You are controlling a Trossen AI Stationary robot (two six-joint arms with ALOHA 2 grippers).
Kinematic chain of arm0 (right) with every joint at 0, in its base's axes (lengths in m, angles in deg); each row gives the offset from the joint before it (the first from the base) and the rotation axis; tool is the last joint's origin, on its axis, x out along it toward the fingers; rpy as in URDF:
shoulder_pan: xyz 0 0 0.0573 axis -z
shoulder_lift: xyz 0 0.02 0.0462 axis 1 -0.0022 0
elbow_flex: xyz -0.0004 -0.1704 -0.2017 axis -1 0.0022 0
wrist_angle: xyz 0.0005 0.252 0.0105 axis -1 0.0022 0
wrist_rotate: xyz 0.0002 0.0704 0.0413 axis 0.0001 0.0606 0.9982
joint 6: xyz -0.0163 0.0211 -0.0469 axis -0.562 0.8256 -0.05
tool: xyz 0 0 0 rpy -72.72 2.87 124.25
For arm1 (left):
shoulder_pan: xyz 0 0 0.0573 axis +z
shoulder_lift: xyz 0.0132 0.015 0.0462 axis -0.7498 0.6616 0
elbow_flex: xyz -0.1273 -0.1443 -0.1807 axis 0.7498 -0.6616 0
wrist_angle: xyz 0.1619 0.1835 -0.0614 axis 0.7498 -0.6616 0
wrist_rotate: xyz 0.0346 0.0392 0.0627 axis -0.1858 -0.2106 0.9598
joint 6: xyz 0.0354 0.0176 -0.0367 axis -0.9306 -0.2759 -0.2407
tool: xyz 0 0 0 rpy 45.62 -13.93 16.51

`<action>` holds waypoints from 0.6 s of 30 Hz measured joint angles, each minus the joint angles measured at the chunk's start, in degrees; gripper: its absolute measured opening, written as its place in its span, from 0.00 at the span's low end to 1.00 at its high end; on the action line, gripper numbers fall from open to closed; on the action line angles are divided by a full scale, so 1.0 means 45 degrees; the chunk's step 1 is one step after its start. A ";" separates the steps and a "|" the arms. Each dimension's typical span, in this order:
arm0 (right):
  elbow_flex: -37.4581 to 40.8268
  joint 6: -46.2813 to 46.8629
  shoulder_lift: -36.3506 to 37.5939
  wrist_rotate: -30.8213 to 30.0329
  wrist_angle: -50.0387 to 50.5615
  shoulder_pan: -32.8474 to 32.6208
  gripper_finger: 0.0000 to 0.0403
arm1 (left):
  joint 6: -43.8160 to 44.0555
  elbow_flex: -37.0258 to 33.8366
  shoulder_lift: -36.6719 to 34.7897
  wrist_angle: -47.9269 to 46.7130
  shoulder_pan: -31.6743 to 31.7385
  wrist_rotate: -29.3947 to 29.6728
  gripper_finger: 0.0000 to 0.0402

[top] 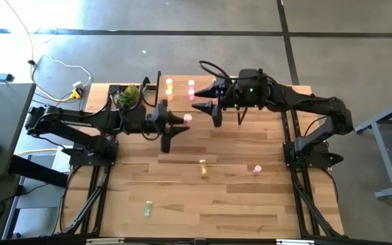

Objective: Pick and place medicine bottles onto shelf by color
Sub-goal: Put the red pill bottle on the shelf

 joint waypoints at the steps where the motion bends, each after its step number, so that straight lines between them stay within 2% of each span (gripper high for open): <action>1: 0.0000 -0.0340 0.0005 0.0425 -0.0009 0.0159 0.55 | -0.0130 0.0000 0.0001 0.0107 0.0170 -0.0001 0.25; 6: 0.0000 -0.1669 0.0005 0.2779 -0.0006 0.0802 0.56 | -0.0516 0.0000 0.0023 0.0477 0.0948 -0.0068 0.25; 18: 0.0000 -0.1879 -0.0854 0.3208 0.0448 0.1352 0.56 | -0.0767 0.0000 0.1128 0.1959 0.1914 -0.0875 0.25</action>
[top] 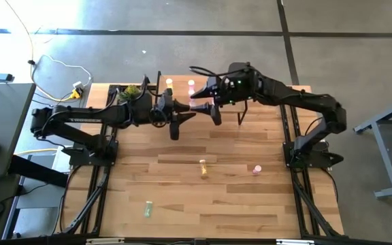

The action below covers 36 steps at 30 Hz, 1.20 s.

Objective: Pick and place medicine bottles onto shelf by color
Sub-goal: Put the red pill bottle on the shelf

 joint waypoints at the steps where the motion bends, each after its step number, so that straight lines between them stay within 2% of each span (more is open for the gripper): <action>1: 0.0000 0.0000 -0.0058 0.0073 0.0051 0.0004 0.56 | 0.0000 0.0000 0.0087 0.0124 0.0051 -0.0076 0.25; 11: 0.0000 0.0345 -0.0118 -0.0244 0.0677 0.0207 0.56 | -0.0542 -0.0001 0.0280 0.0350 0.0382 -0.0152 0.25; 25: 0.0000 0.0345 -0.0118 -0.0234 0.0693 0.0398 0.29 | -0.0558 -0.0005 0.0276 0.0463 0.0485 -0.0149 0.25; 36: 0.0000 0.0335 -0.0118 -0.0239 0.0779 0.0398 0.26 | -0.0849 0.0000 0.0276 0.0436 0.0485 0.0009 0.26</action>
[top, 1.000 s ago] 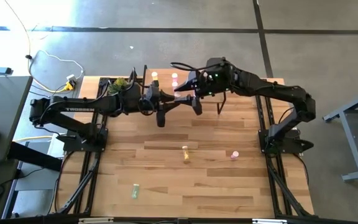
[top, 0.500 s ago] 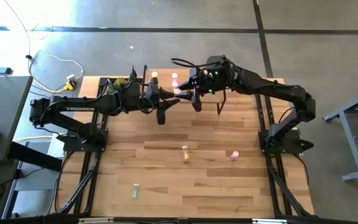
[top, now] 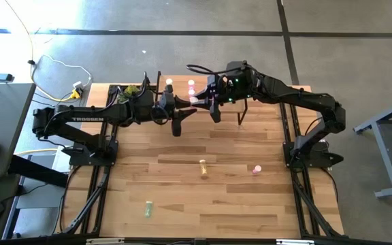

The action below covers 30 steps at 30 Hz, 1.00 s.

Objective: Pick and place medicine bottles onto shelf by color
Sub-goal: Put the red pill bottle on the shelf

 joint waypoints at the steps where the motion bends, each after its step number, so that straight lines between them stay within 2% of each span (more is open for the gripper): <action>1: 0.0000 0.0000 0.0000 -0.0005 0.0000 0.0000 0.26 | -0.0147 -0.0002 0.0000 0.0000 0.0000 0.0002 0.26; 10: 0.0000 -0.0088 0.0117 -0.0807 0.0304 0.0169 0.26 | -0.0554 0.0000 -0.0005 0.0033 0.0000 0.0161 0.44; 18: 0.0015 -0.0347 0.0571 -0.1083 0.1006 0.0755 0.26 | -0.0467 0.0000 -0.0005 0.0037 0.0000 0.1515 0.60; 25: 0.0015 -0.1447 0.1881 -0.2833 0.1274 0.1174 0.26 | -0.0473 0.0000 -0.0005 0.0062 -0.0001 0.1646 0.62; 30: 0.0015 -0.2340 0.3263 -0.4542 0.1504 0.1355 0.26 | -0.0477 0.0000 -0.0005 0.0084 0.0026 0.2365 0.61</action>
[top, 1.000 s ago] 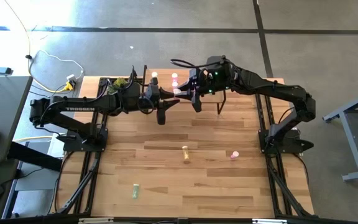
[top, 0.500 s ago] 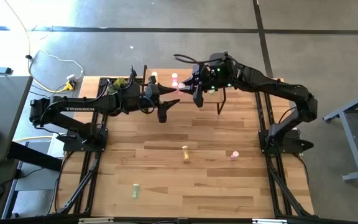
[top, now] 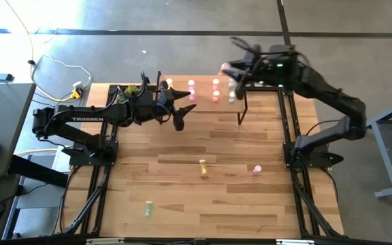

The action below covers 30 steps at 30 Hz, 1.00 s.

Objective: Pick and place medicine bottles onto shelf by color
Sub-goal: Put the red pill bottle on the shelf

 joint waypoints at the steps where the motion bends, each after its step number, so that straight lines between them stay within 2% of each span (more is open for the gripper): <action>1: 0.0000 -0.0115 0.0290 -0.0359 0.0184 0.0052 0.26 | 0.0000 0.0000 0.0000 0.0021 0.0043 0.0041 0.61; 6: 0.0252 -0.0244 0.1341 -0.1705 0.1419 0.0191 0.26 | 0.0000 0.0000 0.0000 0.0031 0.0327 0.0027 0.61; 11: 0.3057 0.0697 0.2198 -0.1740 0.0595 0.0678 0.26 | 0.0000 -0.0002 0.0000 0.0032 0.0634 0.0005 0.61; 16: 0.5969 0.1894 0.2767 -0.0433 -0.2140 0.1138 0.26 | 0.0004 0.0000 0.0000 0.0031 0.0856 0.0002 0.61; 23: 0.8306 0.2444 0.2525 0.1502 -0.5096 0.1146 0.26 | 0.0001 0.0000 0.0000 0.0019 0.0921 0.0171 0.61; 30: 0.9965 0.2588 0.2154 0.1657 -0.7259 0.0778 0.26 | 0.0017 -0.0001 0.0000 -0.0141 0.0921 0.0226 0.61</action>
